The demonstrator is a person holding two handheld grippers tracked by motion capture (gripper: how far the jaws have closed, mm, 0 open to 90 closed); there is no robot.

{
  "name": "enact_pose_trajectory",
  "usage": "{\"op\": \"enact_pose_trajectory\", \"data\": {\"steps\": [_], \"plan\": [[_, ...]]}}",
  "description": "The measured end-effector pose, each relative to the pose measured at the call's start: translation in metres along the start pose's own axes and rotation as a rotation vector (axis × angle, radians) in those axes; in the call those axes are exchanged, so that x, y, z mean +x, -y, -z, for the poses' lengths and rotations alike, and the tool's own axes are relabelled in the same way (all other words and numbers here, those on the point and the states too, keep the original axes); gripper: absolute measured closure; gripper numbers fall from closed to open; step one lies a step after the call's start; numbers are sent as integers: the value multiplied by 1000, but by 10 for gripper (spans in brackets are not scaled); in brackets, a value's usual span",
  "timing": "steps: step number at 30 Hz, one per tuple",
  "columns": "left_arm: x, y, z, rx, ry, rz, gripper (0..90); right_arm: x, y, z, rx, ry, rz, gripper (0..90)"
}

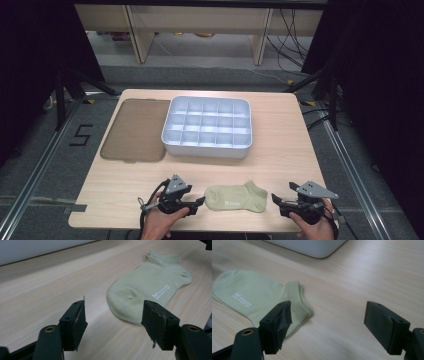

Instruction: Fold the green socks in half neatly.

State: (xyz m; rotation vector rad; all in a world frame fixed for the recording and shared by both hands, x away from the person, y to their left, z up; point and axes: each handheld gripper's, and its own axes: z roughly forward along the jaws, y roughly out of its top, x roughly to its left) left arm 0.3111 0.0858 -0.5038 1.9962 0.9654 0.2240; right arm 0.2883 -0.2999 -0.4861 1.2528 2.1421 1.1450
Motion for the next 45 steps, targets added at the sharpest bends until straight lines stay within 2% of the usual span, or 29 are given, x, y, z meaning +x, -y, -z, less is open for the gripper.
{"op": "enact_pose_trajectory", "data": {"steps": [1, 2, 4, 5, 6, 7, 8, 9, 10, 12, 15, 18, 22, 29, 32, 35, 37, 38, 39, 40, 41, 42, 43, 44, 45], "plan": [[-2, -1, -3, 8, 0, -6, 364, 0, 0, 0, -1, -1, -1, 227], [-5, -3, -8, 19, 4, -33, 382, -1, 0, 0, 0, -2, 8, 227], [-6, -4, -11, 22, 3, -34, 389, -1, 0, 0, -1, -4, 13, 228], [-7, -4, -12, 28, -7, -29, 399, 1, 0, 1, -1, 5, -2, 229], [-8, -5, -13, 28, 11, -24, 405, 2, 0, 1, 2, 10, -13, 230], [-8, -7, -14, 37, 21, -41, 414, 3, 0, 1, 5, 6, -23, 231], [-9, -8, -16, 43, 26, -32, 414, 0, 0, 0, -5, -7, 14, 231], [-9, -8, -16, 43, 26, -32, 410, 0, 0, 0, -5, -7, 14, 231], [-8, -10, -18, 53, 24, -42, 407, 0, 0, 0, -6, -5, 7, 232], [-9, -10, -20, 51, 11, -38, 407, 0, 0, 0, -6, -12, 13, 232], [-11, -11, -23, 57, 18, -30, 410, 0, 0, -1, -5, -15, 13, 233], [-13, -12, -27, 67, 7, -43, 412, 0, 0, 0, -5, -12, 15, 234], [-14, -12, -27, 63, -7, -46, 397, 0, 0, 0, -3, -4, 16, 234], [-13, -11, -29, 67, -17, -51, 422, 0, 0, 0, -1, -13, 24, 236], [-13, -10, -32, 80, -35, -56, 457, 0, 0, 0, -3, -15, 25, 236], [-12, -10, -32, 100, -39, -91, 490, 0, 0, 0, -2, -17, 26, 237], [-13, -8, -33, 101, -51, -80, 514, 0, 0, 0, -3, -16, 28, 237], [-11, -9, -32, 109, -47, -101, 514, 1, 0, 0, -4, -17, 24, 237], [-11, -9, -32, 112, -49, -99, 523, 1, -1, 0, -4, -19, 26, 237], [-11, -9, -32, 112, -56, -98, 571, 1, -1, 0, 2, -16, 28, 238], [-12, -9, -32, 104, -61, -89, 571, 1, -1, 0, 2, -16, 28, 238], [-12, -7, -33, 94, -55, -80, 640, 1, -1, 0, 1, -21, 28, 238], [-12, -7, -33, 94, -55, -80, 673, 1, -1, 0, 1, -21, 28, 238], [-14, -7, -33, 87, -46, -92, 673, 4, 0, 1, 10, -13, -1, 239], [-13, -8, -32, 105, -45, -115, 703, 2, -1, 0, 1, -19, 23, 241]]}}
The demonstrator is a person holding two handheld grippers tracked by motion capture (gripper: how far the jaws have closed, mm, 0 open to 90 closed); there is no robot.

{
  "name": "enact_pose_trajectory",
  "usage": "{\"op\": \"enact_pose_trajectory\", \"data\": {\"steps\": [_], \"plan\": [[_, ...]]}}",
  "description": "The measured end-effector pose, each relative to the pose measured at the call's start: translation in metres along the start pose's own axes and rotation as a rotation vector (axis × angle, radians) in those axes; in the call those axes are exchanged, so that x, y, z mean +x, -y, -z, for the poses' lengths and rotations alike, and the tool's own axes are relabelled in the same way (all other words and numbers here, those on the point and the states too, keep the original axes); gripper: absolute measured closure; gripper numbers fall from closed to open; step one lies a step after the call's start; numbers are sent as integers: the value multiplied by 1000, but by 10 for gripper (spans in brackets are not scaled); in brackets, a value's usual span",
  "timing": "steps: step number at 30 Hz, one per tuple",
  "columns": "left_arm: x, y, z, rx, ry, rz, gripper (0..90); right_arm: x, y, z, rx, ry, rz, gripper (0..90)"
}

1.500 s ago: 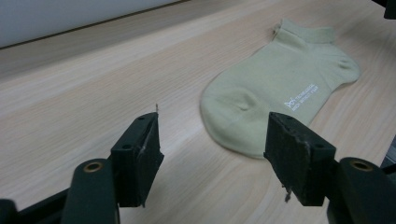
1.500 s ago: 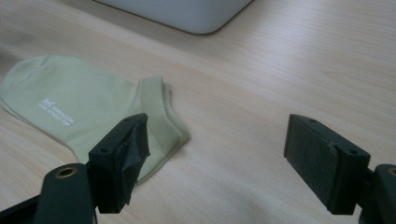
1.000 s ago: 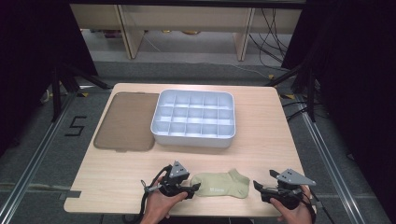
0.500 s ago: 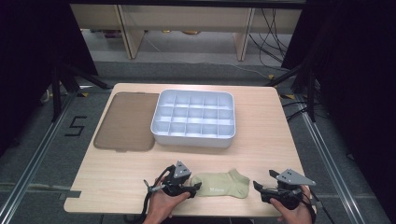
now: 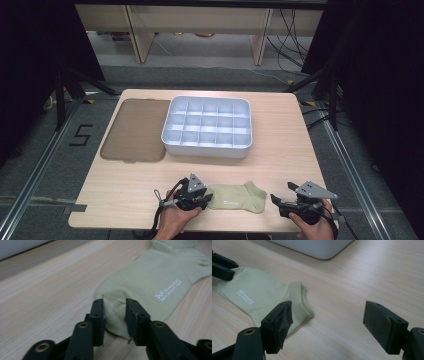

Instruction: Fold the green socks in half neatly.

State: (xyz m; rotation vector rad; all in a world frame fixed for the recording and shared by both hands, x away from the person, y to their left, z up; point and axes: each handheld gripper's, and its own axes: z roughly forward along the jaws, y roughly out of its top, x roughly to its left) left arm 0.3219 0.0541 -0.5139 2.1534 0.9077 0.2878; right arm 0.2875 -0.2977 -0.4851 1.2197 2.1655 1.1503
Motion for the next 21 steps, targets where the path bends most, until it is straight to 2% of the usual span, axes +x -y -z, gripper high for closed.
{"op": "enact_pose_trajectory", "data": {"steps": [1, 2, 3, 4, 5, 6, 9, 10, 11, 12, 13, 14, 15, 16, 17, 18, 19, 20, 21], "plan": [[-2, 0, -2, -27, -11, 14, 762, 3, 0, 0, 2, -2, -28, 250], [-2, 0, -2, -27, -11, 14, 786, 3, 0, 0, 2, -2, -28, 250], [-1, 0, -1, -20, -2, 1, 786, 0, 0, -1, -8, -8, 5, 262], [-2, 0, -1, -25, -6, 5, 809, 4, 0, 0, 0, -6, -26, 265], [-2, -1, 0, -21, -5, -9, 818, 1, -1, -1, -13, -16, 16, 275], [-2, -1, 0, -24, -1, -5, 825, 3, -1, -1, -12, -26, 7, 292], [-1, -2, 2, -21, 1, -19, 829, 3, -2, -3, -21, -31, 35, 333], [0, -2, 3, -11, 2, -38, 830, 4, -2, -2, -23, -47, 21, 354], [-1, -2, 2, -29, -1, 2, 831, 7, -2, 0, -25, -38, 19, 381], [-1, -2, 2, -30, 2, 2, 831, 7, -2, 0, -25, -38, 19, 381], [0, -3, 5, -19, 8, -22, 832, 5, -3, -2, -45, -61, 39, 406], [0, -3, 5, -27, 10, -15, 832, 5, -3, -2, -45, -61, 39, 406], [0, -3, 5, -31, 8, -16, 833, 6, -3, -2, -49, -73, 34, 423], [0, -3, 6, -27, 7, -13, 834, 9, -3, -1, -39, -83, 9, 447], [1, -4, 8, -17, 17, -35, 834, 9, -3, -1, -33, -88, 20, 467], [0, -4, 7, -31, 13, -14, 834, 9, -3, -1, -33, -88, 20, 467], [0, -4, 8, -29, 12, -13, 834, 9, -4, -1, -38, -95, 30, 481], [1, -5, 10, -20, 21, -30, 834, 8, -5, -3, -55, -93, 63, 509], [1, -6, 11, -29, 16, -22, 834, 10, -6, -3, -52, -117, 56, 550]]}}
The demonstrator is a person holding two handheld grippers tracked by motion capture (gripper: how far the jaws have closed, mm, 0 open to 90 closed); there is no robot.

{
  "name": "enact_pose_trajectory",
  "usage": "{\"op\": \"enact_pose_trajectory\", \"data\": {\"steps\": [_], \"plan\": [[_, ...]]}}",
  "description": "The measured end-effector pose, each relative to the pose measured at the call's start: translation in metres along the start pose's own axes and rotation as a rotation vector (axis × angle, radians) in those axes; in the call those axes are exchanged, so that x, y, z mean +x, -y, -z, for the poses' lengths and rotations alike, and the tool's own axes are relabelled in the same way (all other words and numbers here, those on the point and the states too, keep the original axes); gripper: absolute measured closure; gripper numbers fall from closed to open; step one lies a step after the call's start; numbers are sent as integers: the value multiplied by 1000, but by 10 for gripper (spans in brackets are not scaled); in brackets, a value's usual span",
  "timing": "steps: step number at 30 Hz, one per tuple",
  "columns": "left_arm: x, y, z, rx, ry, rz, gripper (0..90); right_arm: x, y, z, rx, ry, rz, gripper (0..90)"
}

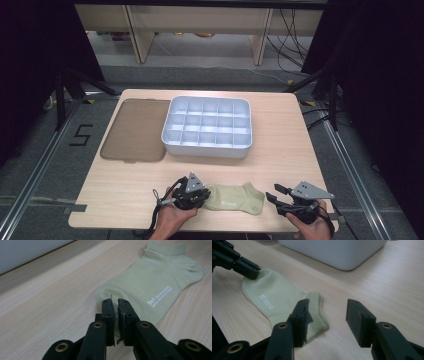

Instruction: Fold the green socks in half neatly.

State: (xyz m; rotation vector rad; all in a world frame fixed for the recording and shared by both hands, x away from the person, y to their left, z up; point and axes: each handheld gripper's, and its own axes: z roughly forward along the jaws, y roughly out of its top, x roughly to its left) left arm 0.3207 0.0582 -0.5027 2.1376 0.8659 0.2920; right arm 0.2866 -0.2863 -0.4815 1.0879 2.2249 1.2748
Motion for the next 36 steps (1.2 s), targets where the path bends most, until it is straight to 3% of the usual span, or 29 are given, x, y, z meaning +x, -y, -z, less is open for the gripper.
{"op": "enact_pose_trajectory", "data": {"steps": [2, 4, 5, 6, 7, 8, 10, 12, 15, 17, 22, 27, 30, 36], "plan": [[0, 0, 1, -3, 4, 7, 835, 2, 0, 0, 2, -2, -3, 563], [0, -2, 6, 7, 20, -32, 835, 2, -1, -5, -4, -40, 21, 629], [0, -2, 6, 7, 20, -32, 835, 2, -1, -5, -4, -40, 21, 629], [-1, -2, 7, 1, 19, -22, 835, 5, -2, -5, 7, -51, -9, 662], [-1, -2, 9, 4, 21, -26, 835, 4, -3, -7, -2, -68, 14, 692], [0, -3, 9, -6, 31, -24, 835, 8, -4, -6, 17, -64, -6, 718], [1, -3, 12, 7, 26, -26, 835, 7, -8, -11, -2, -75, 52, 762], [3, -5, 15, 10, 39, -44, 835, 10, -11, -12, 0, -78, 60, 814], [4, -5, 16, -11, 40, -20, 835, 13, -15, -17, -3, -107, 70, 870], [5, -7, 19, 8, 32, -37, 835, 16, -17, -22, -5, -112, 93, 894], [9, -12, 30, -2, 47, -48, 835, 27, -30, -42, 25, -161, 157, 900], [12, -13, 34, 0, 54, -47, 835, 36, -37, -59, 58, -198, 167, 900], [14, -13, 36, 1, 60, -25, 835, 45, -42, -76, 89, -226, 197, 900], [19, -15, 44, -3, 67, -18, 835, 50, -46, -94, 118, -236, 211, 900]]}}
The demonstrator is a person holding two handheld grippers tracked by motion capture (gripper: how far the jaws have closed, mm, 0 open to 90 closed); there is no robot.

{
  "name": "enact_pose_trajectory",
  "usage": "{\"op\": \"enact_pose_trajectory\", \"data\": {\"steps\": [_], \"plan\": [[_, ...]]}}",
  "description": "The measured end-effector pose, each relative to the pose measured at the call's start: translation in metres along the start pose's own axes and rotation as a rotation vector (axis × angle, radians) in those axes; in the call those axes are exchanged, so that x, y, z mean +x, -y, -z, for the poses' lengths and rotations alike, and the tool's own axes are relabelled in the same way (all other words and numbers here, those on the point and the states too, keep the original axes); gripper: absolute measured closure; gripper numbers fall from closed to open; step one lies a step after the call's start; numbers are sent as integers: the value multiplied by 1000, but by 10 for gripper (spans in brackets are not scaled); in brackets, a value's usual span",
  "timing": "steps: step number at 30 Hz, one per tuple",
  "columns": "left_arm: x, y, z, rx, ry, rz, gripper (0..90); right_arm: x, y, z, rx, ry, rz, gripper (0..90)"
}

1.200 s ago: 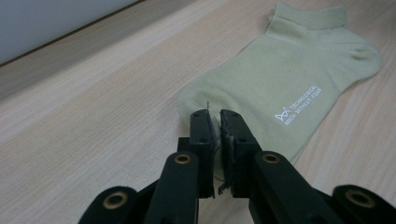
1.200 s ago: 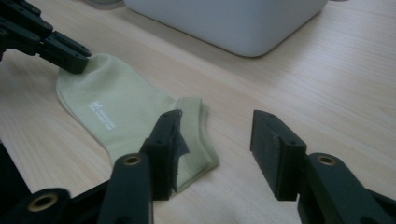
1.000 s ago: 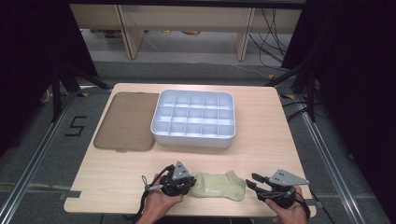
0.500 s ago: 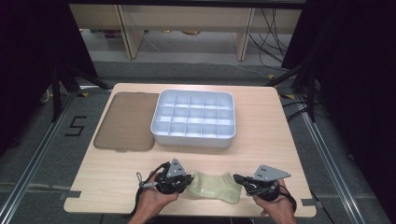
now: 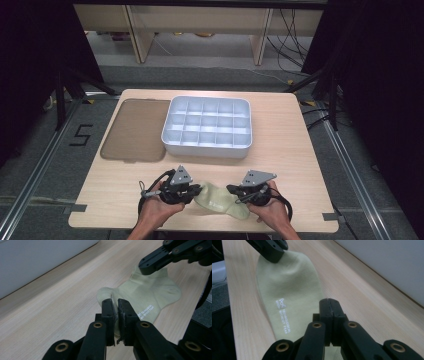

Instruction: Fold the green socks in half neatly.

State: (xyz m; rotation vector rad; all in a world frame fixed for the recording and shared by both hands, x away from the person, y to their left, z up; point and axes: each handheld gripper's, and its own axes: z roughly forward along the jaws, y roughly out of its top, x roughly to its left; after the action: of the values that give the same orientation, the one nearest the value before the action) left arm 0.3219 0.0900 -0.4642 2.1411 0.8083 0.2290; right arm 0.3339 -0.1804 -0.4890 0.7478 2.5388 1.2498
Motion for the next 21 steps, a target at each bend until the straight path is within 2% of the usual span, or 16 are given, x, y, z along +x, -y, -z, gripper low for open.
{"op": "enact_pose_trajectory", "data": {"steps": [2, 4, 5, 7, 8, 11, 13, 14, 17, 19, 21], "plan": [[1, 1, 3, 3, 1, -11, 834, 1, -2, -6, 12, 1, -7, 900], [2, 2, 4, 5, -4, 7, 834, 0, -4, -11, 6, 2, 20, 900], [3, 3, 5, 8, -5, -10, 833, 0, -4, -12, 6, -2, 20, 900], [4, 4, 5, 10, -16, 2, 833, 1, -5, -14, 12, -4, 21, 900], [4, 4, 6, 16, -19, -10, 833, 1, -6, -16, 14, 0, 21, 900], [5, 5, 6, 19, -15, -13, 833, 1, -7, -17, 20, -8, 27, 900], [6, 5, 7, 22, -18, -14, 833, 2, -7, -18, 14, -3, 11, 900], [5, 5, 7, 19, -14, 0, 833, 2, -8, -20, 16, -11, 23, 900], [7, 5, 9, 26, -28, -15, 833, 3, -8, -22, 17, -6, 5, 900], [7, 5, 10, 18, -19, 5, 833, 3, -9, -24, 27, -12, 4, 900], [8, 5, 11, 22, -22, -12, 833, 3, -11, -28, 31, -19, -1, 900]]}}
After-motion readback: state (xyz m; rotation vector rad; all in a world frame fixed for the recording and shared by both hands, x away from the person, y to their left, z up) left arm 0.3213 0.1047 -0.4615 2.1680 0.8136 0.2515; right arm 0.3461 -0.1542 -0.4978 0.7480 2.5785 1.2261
